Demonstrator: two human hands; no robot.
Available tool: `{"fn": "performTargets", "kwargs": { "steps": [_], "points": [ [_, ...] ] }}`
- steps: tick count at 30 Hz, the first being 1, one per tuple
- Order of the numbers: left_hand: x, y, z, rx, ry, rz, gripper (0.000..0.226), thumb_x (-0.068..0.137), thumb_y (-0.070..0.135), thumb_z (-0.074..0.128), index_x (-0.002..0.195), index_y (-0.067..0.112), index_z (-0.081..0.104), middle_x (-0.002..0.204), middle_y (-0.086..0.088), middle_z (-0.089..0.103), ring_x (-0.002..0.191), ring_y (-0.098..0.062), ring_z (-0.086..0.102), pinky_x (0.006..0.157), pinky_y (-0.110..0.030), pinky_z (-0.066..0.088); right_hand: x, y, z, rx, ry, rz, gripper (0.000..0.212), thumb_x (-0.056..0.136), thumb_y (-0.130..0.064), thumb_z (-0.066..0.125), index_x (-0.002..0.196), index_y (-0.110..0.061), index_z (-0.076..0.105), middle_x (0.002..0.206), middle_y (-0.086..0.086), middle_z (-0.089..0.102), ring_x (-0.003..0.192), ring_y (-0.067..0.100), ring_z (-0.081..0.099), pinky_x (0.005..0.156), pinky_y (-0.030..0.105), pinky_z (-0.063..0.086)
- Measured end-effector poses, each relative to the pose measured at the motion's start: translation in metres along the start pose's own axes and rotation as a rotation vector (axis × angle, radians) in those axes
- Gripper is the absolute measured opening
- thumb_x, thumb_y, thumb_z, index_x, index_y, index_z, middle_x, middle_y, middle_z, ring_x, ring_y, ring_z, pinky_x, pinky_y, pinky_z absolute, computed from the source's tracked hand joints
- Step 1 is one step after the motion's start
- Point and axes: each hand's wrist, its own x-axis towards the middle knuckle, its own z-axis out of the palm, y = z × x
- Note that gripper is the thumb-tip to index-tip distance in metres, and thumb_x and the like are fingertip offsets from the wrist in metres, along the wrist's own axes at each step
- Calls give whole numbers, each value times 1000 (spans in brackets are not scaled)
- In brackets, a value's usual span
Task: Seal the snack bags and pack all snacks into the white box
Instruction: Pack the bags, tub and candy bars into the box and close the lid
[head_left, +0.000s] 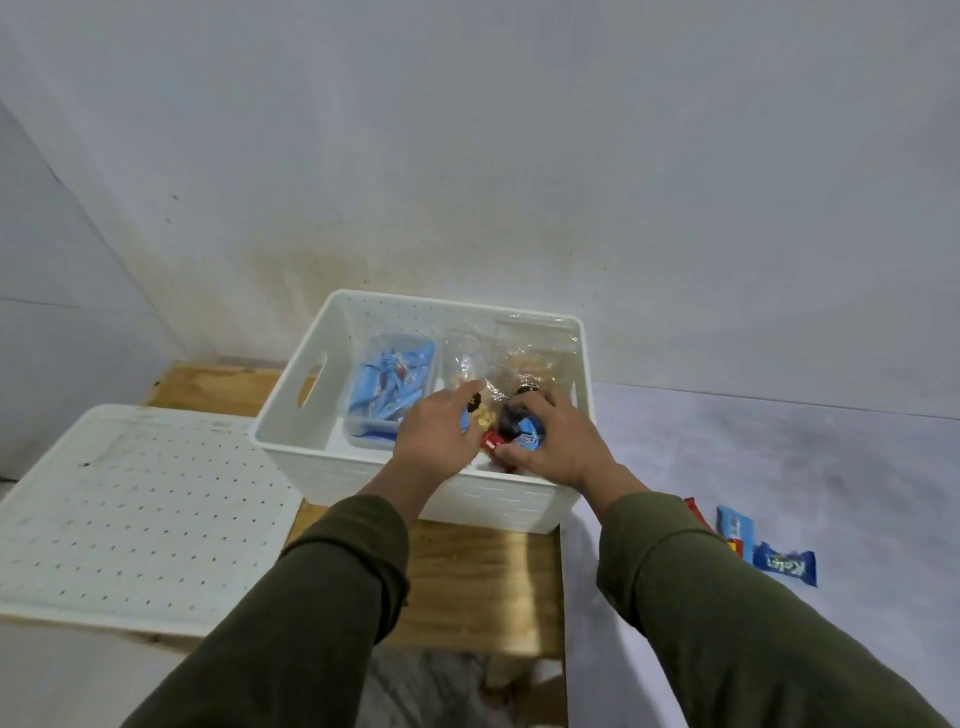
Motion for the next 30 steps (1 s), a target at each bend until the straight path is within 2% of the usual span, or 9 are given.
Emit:
{"fn": "performTargets", "kwargs": {
  "steps": [5,9,14,19,23,25,28,30],
  "points": [
    [-8,13,3,-64,121,35,56,93,27,53,143,29,30,144,-2,43,132,-22,40,104,-38,39,-12,0,-17,40,135,-49,62,77,-40,71,131,-25,46,129,5,48,114,22,51,92,26,41],
    [-20,39,6,-98,243,103,52,92,29,53,140,25,35,144,-1,39,132,-19,39,106,-38,39,-40,19,-50,34,293,-73,63,73,-44,65,130,-22,48,128,9,48,117,25,49,97,40,45],
    [-64,99,27,-174,369,226,50,87,23,58,134,15,43,136,-7,46,127,-23,42,104,-35,37,-114,69,-90,-41,349,-34,69,73,-47,62,135,-22,44,134,10,43,124,27,43,102,44,38],
    [-121,156,92,-215,320,217,61,81,33,63,136,18,40,141,-8,42,131,-25,40,105,-44,38,-207,130,-98,-105,347,15,77,71,-50,67,139,-29,38,142,11,36,131,28,38,103,44,35],
    [-166,188,149,-194,232,132,76,78,40,68,142,23,32,149,-3,30,139,-18,26,112,-41,28,-267,182,-78,-192,307,71,83,67,-59,62,139,-36,29,144,10,32,129,30,39,100,46,38],
    [-181,194,174,-183,160,76,83,75,45,69,144,25,29,152,-2,25,142,-19,20,113,-45,28,-289,200,-66,-215,278,97,86,64,-61,60,139,-36,27,145,11,30,132,31,35,102,46,36],
    [-193,197,210,-133,111,25,94,64,53,73,143,26,31,149,-11,34,141,-30,27,101,-55,41,-306,226,-51,-224,247,114,89,64,-62,63,140,-38,23,146,12,30,136,31,30,104,49,35],
    [-195,200,231,-77,86,-33,101,60,61,72,145,26,29,150,-15,31,141,-34,26,98,-60,41,-310,240,-45,-221,225,142,89,65,-63,60,141,-39,21,149,10,26,139,30,24,107,50,31]
  ]
}}
